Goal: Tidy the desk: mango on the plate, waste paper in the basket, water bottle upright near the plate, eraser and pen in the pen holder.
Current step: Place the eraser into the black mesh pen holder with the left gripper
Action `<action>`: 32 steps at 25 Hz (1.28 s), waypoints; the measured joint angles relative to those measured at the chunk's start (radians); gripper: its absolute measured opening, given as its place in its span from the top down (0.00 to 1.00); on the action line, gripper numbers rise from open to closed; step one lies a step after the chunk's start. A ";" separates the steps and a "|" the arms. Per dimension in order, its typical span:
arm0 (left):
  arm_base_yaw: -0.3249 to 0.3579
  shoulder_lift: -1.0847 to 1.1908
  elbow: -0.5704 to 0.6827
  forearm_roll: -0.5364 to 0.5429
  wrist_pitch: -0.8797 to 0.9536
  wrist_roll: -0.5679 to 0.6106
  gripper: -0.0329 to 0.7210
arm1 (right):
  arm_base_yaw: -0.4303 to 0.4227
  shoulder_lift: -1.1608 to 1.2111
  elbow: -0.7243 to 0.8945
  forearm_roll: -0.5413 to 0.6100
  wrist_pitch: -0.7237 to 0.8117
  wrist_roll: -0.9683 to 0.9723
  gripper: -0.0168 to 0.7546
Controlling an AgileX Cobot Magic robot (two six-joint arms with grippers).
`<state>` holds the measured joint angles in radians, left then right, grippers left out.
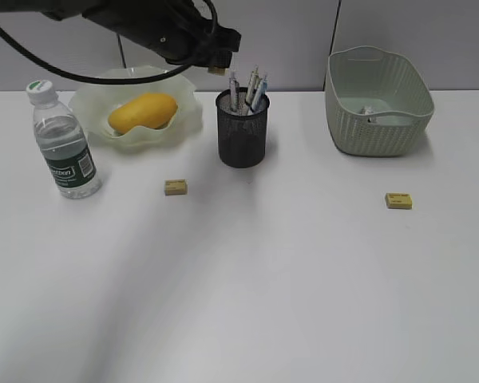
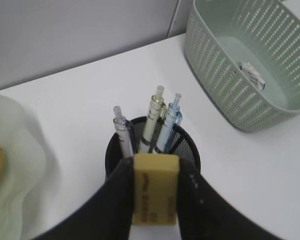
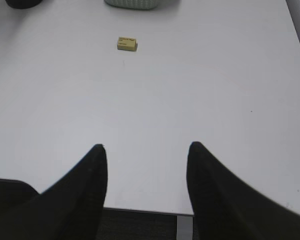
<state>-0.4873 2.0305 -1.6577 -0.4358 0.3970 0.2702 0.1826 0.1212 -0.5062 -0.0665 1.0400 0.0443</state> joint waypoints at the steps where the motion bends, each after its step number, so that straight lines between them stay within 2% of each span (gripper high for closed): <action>1: 0.000 0.012 0.000 -0.022 -0.022 0.000 0.69 | 0.000 0.000 0.000 0.000 0.000 0.000 0.44; 11: -0.025 0.119 0.000 -0.113 -0.188 0.000 0.69 | 0.000 0.000 0.000 -0.001 0.000 0.000 0.44; 19: -0.035 0.171 0.000 -0.127 -0.254 0.000 0.69 | 0.000 0.000 0.000 -0.001 0.000 0.000 0.44; 22: -0.036 0.179 0.000 -0.128 -0.260 0.000 0.61 | 0.000 0.000 0.000 -0.001 0.000 0.000 0.44; 27: -0.040 0.180 0.000 -0.128 -0.265 0.000 0.39 | 0.000 0.000 0.000 -0.001 0.000 0.000 0.44; 32: -0.041 0.148 0.000 -0.126 -0.249 0.000 0.33 | 0.000 0.000 0.000 -0.001 0.000 0.000 0.44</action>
<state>-0.5284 2.1788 -1.6577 -0.5621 0.1481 0.2702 0.1826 0.1212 -0.5062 -0.0672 1.0400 0.0443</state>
